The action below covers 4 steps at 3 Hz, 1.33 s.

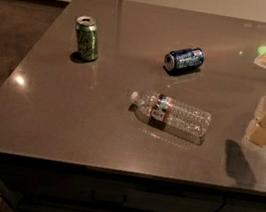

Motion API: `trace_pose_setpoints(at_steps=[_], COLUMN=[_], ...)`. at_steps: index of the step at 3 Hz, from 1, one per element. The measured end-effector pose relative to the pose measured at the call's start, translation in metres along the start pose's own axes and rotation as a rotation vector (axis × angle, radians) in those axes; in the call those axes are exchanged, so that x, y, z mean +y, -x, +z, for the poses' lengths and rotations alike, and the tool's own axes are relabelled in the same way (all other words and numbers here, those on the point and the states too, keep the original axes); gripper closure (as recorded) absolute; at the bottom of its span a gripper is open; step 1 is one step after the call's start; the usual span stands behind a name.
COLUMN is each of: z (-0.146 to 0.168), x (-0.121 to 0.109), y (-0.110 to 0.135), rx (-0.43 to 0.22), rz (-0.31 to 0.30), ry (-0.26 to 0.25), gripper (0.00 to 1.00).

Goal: Move water bottle near green can

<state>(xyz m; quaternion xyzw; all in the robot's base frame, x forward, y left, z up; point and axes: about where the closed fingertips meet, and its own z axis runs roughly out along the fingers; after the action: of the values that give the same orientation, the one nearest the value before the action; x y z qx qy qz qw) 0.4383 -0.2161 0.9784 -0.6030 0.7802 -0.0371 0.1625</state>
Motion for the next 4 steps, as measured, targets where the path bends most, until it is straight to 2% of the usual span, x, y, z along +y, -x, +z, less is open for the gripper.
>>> trace_pose_setpoints(at_steps=[1,2,3,4], z=[0.0,0.009,0.041,0.076], x=[0.0,-0.002,-0.011,-0.017], y=[0.0,0.016,0.052,0.075], rx=[0.0,-0.016,-0.033,-0.026], rz=[0.0,0.001,0.004,0.018], ry=[0.0,0.03,0.093,0.128], gripper=[0.0,0.0,0.0,0.0])
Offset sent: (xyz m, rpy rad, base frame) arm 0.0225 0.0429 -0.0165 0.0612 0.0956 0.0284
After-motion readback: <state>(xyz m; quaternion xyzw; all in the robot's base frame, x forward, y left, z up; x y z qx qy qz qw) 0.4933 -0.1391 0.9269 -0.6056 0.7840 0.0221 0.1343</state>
